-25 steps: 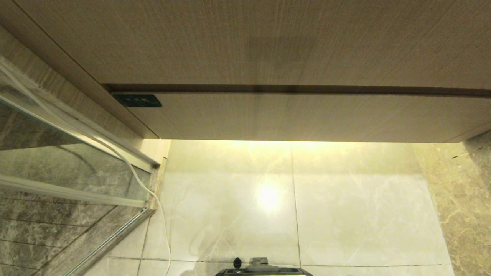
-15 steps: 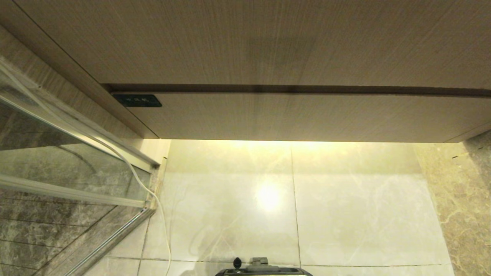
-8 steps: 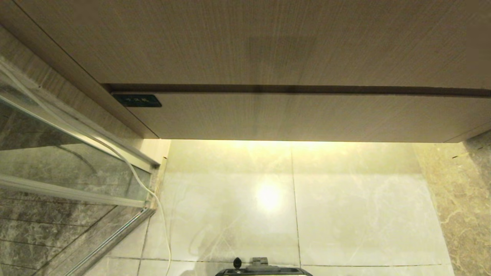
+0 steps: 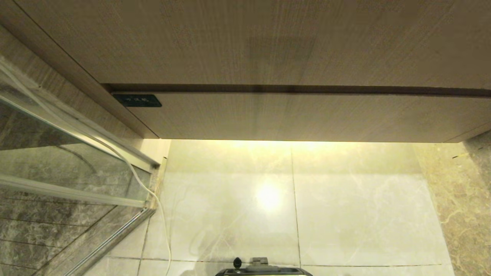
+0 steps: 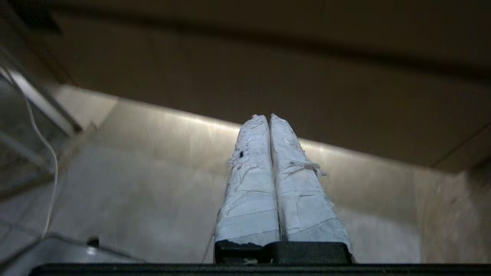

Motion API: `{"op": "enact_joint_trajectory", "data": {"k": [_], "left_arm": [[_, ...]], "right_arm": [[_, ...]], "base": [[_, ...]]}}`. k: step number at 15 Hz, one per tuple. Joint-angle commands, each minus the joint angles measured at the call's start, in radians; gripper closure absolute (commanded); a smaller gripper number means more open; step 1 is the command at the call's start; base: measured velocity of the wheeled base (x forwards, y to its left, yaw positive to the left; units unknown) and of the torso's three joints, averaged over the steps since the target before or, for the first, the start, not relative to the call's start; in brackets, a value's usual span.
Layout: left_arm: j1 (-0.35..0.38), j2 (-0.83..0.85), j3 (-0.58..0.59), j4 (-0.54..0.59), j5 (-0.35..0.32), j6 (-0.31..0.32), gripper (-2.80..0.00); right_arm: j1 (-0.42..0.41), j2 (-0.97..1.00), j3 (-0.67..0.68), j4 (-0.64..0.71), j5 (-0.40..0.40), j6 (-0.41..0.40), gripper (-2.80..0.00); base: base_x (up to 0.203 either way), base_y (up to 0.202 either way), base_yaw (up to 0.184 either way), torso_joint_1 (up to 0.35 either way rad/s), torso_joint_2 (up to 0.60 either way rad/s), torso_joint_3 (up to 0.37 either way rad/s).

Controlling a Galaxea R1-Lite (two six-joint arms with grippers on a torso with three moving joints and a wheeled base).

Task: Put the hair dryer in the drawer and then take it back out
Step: Pull open the drawer

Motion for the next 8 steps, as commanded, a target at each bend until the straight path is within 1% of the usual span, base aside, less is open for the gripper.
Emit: {"op": "enact_joint_trajectory", "data": {"k": [1,2,3,5,6,7,8], "left_arm": [[0.001,0.0,0.0,-0.001,0.0,-0.001,0.0],[0.001,0.0,0.0,-0.001,0.0,-0.001,0.0],[0.001,0.0,0.0,-0.001,0.0,-0.001,0.0],[0.0,0.0,0.0,-0.001,0.0,-0.001,0.0],[0.0,0.0,0.001,-0.001,0.0,-0.001,0.0],[0.001,0.0,0.0,-0.001,0.0,-0.001,0.0],[0.001,0.0,0.0,-0.001,0.0,-0.001,0.0]], "right_arm": [[-0.017,0.077,-0.363,0.131,0.003,0.001,0.0],[-0.026,0.168,-0.57,0.238,-0.008,0.011,0.0],[-0.032,0.256,-0.743,0.346,-0.018,0.025,0.0],[-0.034,0.5,-1.106,0.653,-0.035,0.052,0.0],[-0.03,0.619,-1.231,0.798,-0.038,0.064,0.0],[-0.027,0.722,-1.328,0.918,-0.024,0.082,0.0],[-0.024,0.811,-1.406,1.012,0.035,0.094,0.0]], "base": [[0.0,0.0,0.0,0.0,0.0,0.0],[0.0,0.0,0.0,0.0,0.0,0.0],[0.0,0.0,0.0,0.0,0.0,0.0],[0.0,0.0,0.0,0.0,0.0,0.0],[0.0,0.0,0.0,0.0,0.0,0.0],[0.0,0.0,0.0,0.0,0.0,0.0],[0.0,0.0,0.0,0.0,0.0,0.0]]}}
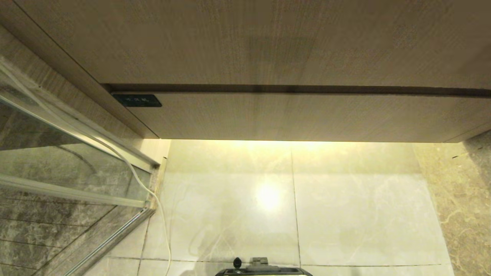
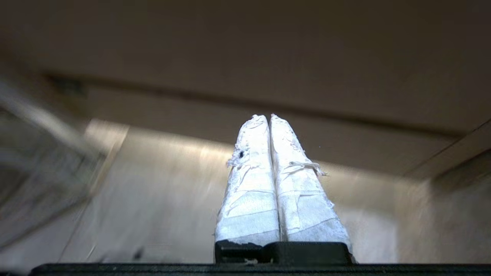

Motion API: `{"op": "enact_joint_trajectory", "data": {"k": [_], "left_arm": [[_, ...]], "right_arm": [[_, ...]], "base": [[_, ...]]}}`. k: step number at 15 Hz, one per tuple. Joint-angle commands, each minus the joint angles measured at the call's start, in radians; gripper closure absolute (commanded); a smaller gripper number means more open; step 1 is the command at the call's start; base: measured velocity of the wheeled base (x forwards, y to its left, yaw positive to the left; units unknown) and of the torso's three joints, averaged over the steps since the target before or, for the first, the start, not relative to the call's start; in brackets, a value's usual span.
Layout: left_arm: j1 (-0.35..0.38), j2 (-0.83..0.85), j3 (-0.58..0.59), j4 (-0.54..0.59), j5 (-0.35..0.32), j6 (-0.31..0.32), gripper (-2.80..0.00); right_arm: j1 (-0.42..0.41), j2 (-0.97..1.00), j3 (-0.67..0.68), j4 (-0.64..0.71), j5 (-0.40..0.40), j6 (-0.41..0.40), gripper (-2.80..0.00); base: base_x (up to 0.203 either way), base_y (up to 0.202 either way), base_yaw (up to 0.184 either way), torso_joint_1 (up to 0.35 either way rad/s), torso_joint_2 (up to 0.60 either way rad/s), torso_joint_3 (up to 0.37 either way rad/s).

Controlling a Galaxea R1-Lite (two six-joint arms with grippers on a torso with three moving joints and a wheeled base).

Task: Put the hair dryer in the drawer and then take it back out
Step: Pull open the drawer

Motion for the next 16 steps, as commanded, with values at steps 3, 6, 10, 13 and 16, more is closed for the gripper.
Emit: {"op": "enact_joint_trajectory", "data": {"k": [3,6,10,13,16], "left_arm": [[0.0,0.0,0.0,0.0,0.0,0.0,0.0],[0.0,0.0,0.0,0.0,0.0,0.0,0.0],[0.0,0.0,0.0,0.0,0.0,0.0,0.0],[-0.001,0.0,0.0,0.0,0.0,0.0,0.0],[0.0,0.0,0.0,0.0,0.0,0.0,0.0]], "right_arm": [[0.011,0.334,-0.149,0.385,0.216,-0.193,0.0],[0.011,0.349,-0.011,0.43,0.245,-0.461,0.0],[0.049,0.455,0.086,0.429,0.179,-0.537,0.0],[0.125,0.579,0.099,0.316,-0.031,-0.562,0.0],[0.193,0.684,0.178,-0.022,-0.237,-0.605,0.0]], "base": [[0.0,0.0,0.0,0.0,0.0,0.0],[0.0,0.0,0.0,0.0,0.0,0.0],[0.0,0.0,0.0,0.0,0.0,0.0],[0.0,0.0,0.0,0.0,0.0,0.0],[0.0,0.0,0.0,0.0,0.0,0.0]]}}
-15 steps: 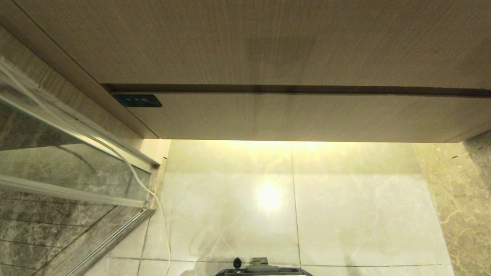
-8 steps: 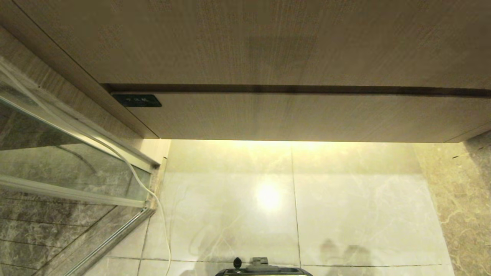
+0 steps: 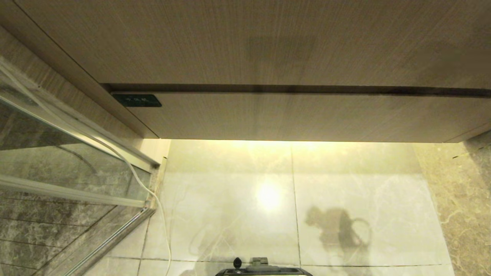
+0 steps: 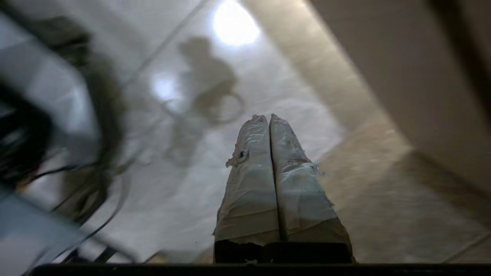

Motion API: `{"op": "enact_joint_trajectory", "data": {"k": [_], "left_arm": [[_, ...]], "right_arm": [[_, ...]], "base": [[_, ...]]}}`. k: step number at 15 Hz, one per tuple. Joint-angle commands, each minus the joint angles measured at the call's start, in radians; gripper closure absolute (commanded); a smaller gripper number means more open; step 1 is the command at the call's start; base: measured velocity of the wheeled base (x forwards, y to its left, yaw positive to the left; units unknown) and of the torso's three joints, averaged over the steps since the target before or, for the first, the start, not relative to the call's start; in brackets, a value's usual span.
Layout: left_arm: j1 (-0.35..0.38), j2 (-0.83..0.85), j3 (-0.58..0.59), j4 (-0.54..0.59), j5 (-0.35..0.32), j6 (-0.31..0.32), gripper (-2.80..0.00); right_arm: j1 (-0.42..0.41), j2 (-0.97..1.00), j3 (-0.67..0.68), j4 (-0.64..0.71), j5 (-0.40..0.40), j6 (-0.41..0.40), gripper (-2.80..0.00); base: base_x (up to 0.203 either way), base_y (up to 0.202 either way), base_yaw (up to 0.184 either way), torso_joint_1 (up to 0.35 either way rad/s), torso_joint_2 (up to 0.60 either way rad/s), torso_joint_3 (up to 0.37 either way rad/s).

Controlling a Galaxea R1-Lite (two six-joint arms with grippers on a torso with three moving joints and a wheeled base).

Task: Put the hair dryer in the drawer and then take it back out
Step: Pull open the drawer

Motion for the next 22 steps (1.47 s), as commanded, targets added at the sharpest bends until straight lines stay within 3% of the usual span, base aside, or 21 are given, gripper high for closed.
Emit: {"op": "enact_joint_trajectory", "data": {"k": [1,2,4,8,11,14,15,17,19,22], "left_arm": [[0.0,0.0,0.0,-0.001,0.0,0.0,0.0],[-0.001,0.0,0.002,-0.001,0.0,0.0,0.0],[0.0,0.0,0.0,-0.001,0.0,0.0,0.0],[-0.001,0.0,0.0,-0.001,0.0,0.0,0.0],[0.0,0.0,0.0,-0.001,0.0,0.0,0.0],[-0.001,0.0,0.0,-0.001,0.0,0.0,0.0],[-0.001,0.0,0.0,-0.001,0.0,0.0,0.0],[0.0,0.0,0.001,-0.001,0.0,0.0,0.0],[-0.001,0.0,0.0,-0.001,0.0,0.0,0.0],[0.0,0.0,0.0,-0.001,0.0,0.0,0.0]], "right_arm": [[0.041,0.108,0.074,-0.193,-0.077,-0.029,0.0],[0.044,0.119,0.088,-0.204,-0.068,-0.057,-2.8],[0.053,0.131,0.138,-0.214,-0.064,-0.072,-2.8],[0.081,0.188,0.195,-0.437,-0.067,-0.097,-2.8],[0.108,0.217,0.24,-0.623,-0.046,-0.297,-2.8],[0.083,0.223,0.305,-0.821,0.062,-0.56,-2.8],[0.054,0.226,0.316,-0.856,0.139,-0.626,-2.8],[0.009,0.229,0.347,-0.887,0.253,-0.711,-2.8],[-0.024,0.235,0.368,-0.931,0.265,-0.781,-2.8],[-0.029,0.253,0.433,-1.043,0.256,-0.782,-2.8]], "base": [[0.0,0.0,0.0,0.0,0.0,0.0],[0.0,0.0,0.0,0.0,0.0,0.0],[0.0,0.0,0.0,0.0,0.0,0.0],[0.0,0.0,0.0,0.0,0.0,0.0],[0.0,0.0,0.0,0.0,0.0,0.0],[0.0,0.0,0.0,0.0,0.0,0.0],[0.0,0.0,0.0,0.0,0.0,0.0],[0.0,0.0,0.0,0.0,0.0,0.0],[0.0,0.0,0.0,0.0,0.0,0.0],[0.0,0.0,0.0,0.0,0.0,0.0]]}}
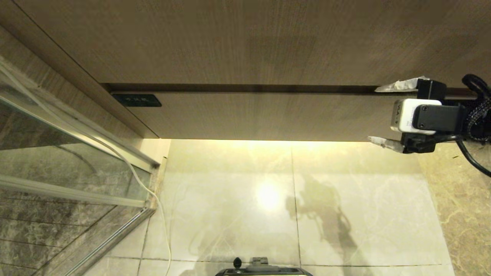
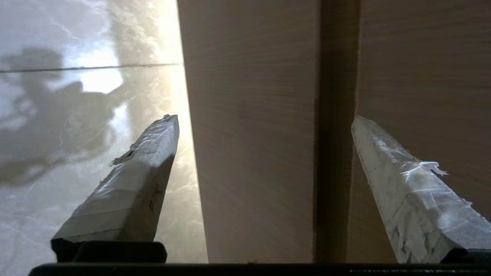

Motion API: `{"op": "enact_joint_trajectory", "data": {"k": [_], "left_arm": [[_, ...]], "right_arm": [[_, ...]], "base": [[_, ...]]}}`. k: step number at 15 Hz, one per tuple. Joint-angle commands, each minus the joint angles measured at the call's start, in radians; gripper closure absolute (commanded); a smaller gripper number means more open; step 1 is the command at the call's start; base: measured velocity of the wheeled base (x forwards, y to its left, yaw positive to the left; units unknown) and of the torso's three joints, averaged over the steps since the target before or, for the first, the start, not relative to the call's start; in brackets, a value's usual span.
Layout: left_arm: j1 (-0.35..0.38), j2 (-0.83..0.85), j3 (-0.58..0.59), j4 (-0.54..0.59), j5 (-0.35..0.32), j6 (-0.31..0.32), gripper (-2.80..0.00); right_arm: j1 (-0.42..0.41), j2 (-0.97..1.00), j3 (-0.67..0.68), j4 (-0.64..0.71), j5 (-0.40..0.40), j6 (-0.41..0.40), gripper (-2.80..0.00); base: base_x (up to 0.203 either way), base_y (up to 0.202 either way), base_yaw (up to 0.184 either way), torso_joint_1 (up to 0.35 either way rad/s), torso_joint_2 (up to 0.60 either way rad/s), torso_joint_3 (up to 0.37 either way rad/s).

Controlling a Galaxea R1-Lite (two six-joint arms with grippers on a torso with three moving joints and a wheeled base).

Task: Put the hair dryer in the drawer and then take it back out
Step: Pull open the drawer

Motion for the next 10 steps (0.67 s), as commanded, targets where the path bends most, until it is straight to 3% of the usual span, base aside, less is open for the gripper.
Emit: {"op": "enact_joint_trajectory", "data": {"k": [1,8,10], "left_arm": [[0.0,0.0,0.0,0.0,0.0,-0.001,0.0],[0.0,0.0,0.002,0.0,0.0,-0.001,0.0],[0.0,0.0,0.0,0.0,0.0,-0.001,0.0]], "right_arm": [[-0.004,0.02,0.043,-0.081,-0.005,-0.005,-2.8],[-0.001,0.12,0.047,-0.129,-0.158,0.051,-2.8],[-0.001,0.136,0.027,-0.134,-0.162,0.069,-2.8]], "base": [[0.0,0.0,0.0,0.0,0.0,0.0],[0.0,0.0,0.0,0.0,0.0,0.0],[0.0,0.0,0.0,0.0,0.0,0.0]]}}
